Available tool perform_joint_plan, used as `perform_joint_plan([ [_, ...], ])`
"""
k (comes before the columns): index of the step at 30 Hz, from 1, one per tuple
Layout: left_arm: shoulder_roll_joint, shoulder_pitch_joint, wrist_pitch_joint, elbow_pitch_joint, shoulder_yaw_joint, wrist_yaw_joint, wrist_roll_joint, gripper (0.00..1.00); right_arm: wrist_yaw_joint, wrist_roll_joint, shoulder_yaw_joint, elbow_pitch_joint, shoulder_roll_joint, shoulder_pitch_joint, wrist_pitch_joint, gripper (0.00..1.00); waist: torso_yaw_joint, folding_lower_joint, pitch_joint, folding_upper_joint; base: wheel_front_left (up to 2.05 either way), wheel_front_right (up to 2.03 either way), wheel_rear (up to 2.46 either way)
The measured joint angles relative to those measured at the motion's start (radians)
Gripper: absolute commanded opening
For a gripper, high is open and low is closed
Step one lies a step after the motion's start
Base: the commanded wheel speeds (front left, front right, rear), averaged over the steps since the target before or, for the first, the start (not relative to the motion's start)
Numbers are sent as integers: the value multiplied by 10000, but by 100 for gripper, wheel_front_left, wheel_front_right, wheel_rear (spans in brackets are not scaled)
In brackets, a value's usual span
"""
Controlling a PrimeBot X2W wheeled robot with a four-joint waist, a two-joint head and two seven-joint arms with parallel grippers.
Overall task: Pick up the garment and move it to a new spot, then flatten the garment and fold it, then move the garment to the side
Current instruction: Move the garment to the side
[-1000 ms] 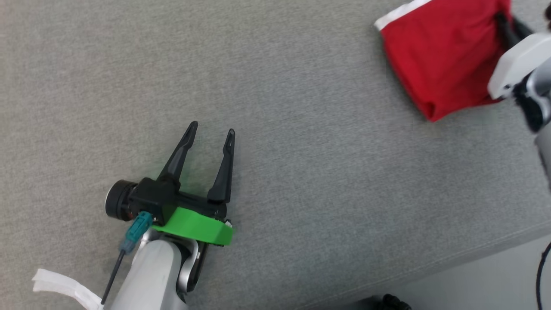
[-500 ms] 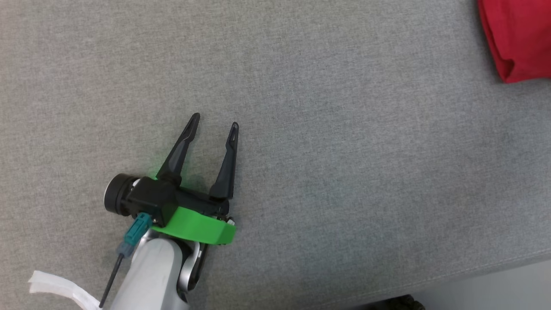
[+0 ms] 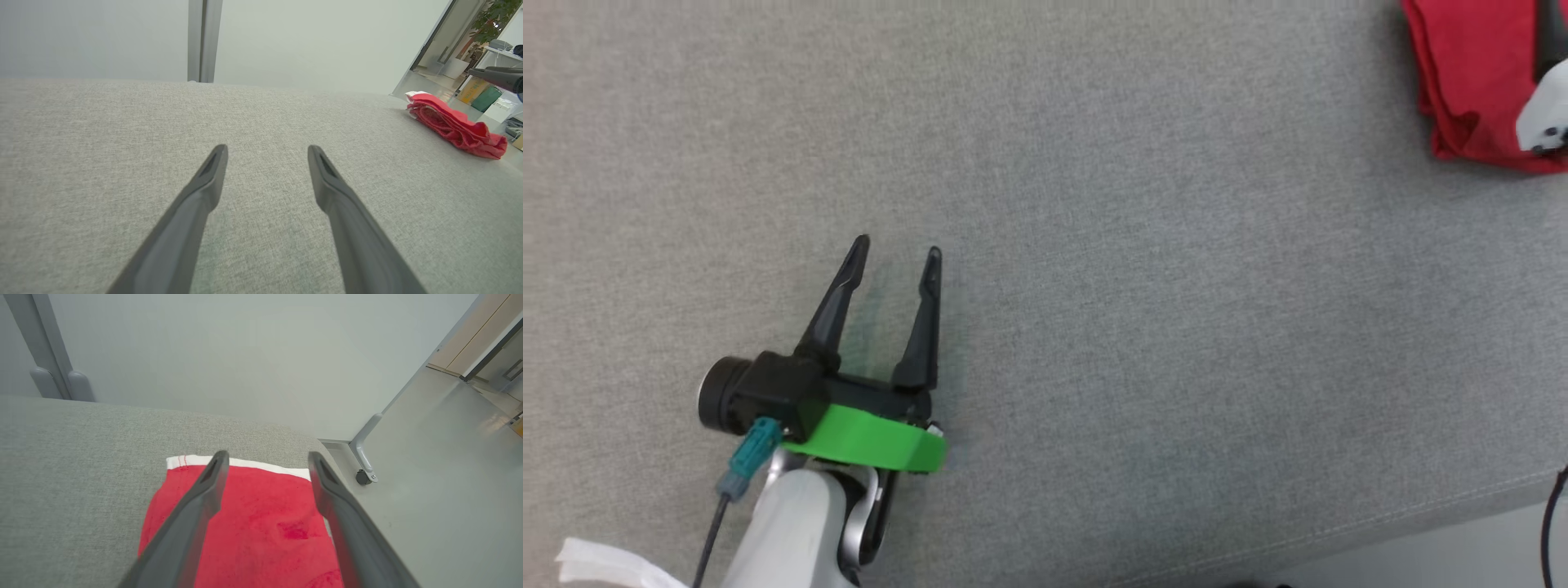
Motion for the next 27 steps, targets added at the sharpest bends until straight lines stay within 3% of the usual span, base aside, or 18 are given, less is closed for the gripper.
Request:
perform_joint_plan([
  [15,-48,981,2,554,2073,73,-159,100,0,-752,-581,-3049,2679,3086,-2,100,478,0,-2120,0,0,0,0],
  [24,-192,1975,2,936,2426,63,-430,100,0,-1049,-1124,-4989,3365,6226,-13,100,964,0,-3221,0,0,0,0],
  [27,-215,2323,2,1039,2405,59,-545,100,0,-359,-888,-5538,3359,7176,-13,100,1126,0,-3546,0,0,0,0],
])
